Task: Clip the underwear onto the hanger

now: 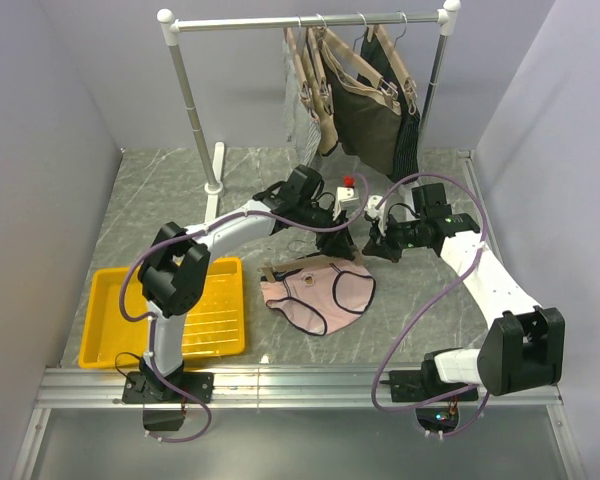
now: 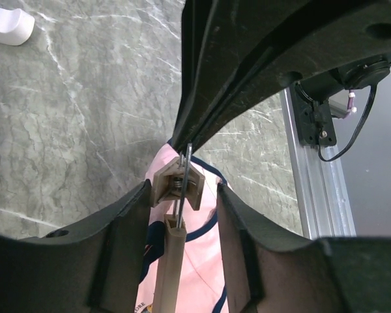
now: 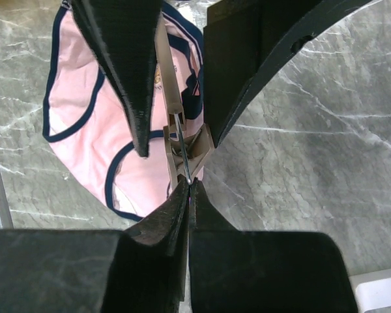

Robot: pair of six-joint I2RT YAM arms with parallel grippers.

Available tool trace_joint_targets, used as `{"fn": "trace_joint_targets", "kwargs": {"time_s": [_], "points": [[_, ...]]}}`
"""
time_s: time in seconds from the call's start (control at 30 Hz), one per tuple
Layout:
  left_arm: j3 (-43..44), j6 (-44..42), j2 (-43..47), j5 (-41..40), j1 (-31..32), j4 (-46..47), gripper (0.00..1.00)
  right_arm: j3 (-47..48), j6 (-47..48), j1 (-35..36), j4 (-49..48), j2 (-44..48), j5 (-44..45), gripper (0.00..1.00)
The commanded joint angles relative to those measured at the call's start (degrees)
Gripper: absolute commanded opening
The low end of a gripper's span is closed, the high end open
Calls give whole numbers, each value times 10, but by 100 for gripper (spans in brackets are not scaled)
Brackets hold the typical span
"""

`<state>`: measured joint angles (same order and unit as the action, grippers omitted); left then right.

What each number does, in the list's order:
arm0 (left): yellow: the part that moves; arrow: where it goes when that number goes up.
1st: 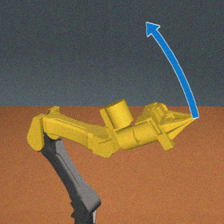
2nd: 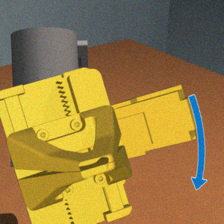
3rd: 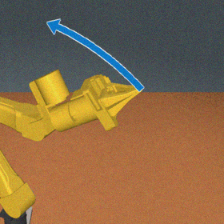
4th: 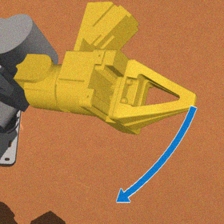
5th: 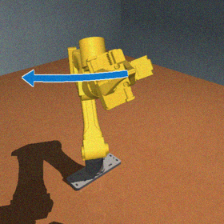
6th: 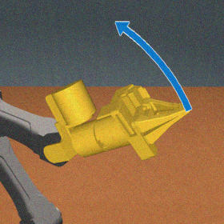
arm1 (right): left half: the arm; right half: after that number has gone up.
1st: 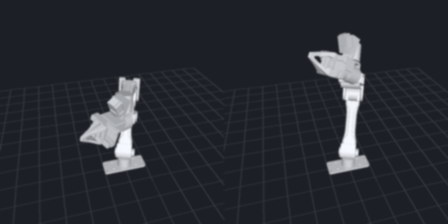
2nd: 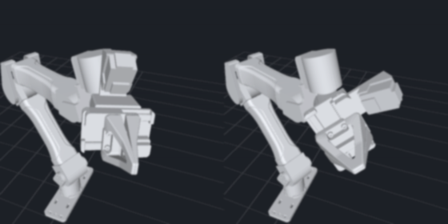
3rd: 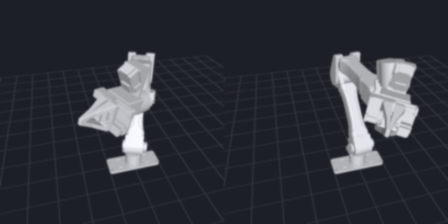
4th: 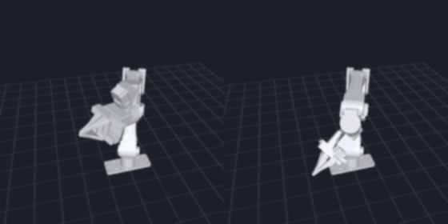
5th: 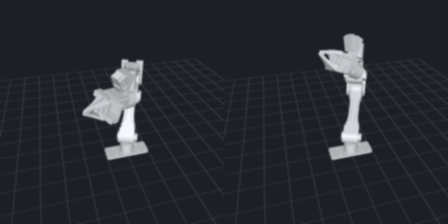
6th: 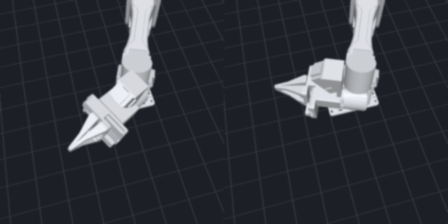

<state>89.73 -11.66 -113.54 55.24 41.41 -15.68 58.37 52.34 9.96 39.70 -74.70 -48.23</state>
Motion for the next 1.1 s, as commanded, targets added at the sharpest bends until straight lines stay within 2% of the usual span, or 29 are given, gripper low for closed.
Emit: {"fn": "trace_joint_targets", "kwargs": {"time_s": [0.0,0.13,0.3,0.73,0.8,0.93,1.03,1.07], "points": [[28,14,-15,-15,33,10,48,2,23,19,-5,18,-13,0],[27,18,-18,-15,35,14,45,1,23,18,-3,22,-17,0],[29,24,-22,-18,39,17,49,3,22,19,1,22,-22,0],[47,19,-42,-15,45,0,45,3,18,19,-2,17,-25,0],[49,18,-44,-14,46,-1,39,3,17,20,-2,17,-25,0],[51,12,-46,-11,46,-4,21,4,20,19,-1,15,-25,0],[49,14,-44,-3,46,-1,0,4,17,19,-2,15,-23,0],[48,16,-43,-1,46,0,0,3,15,19,-2,13,-22,0]]}}
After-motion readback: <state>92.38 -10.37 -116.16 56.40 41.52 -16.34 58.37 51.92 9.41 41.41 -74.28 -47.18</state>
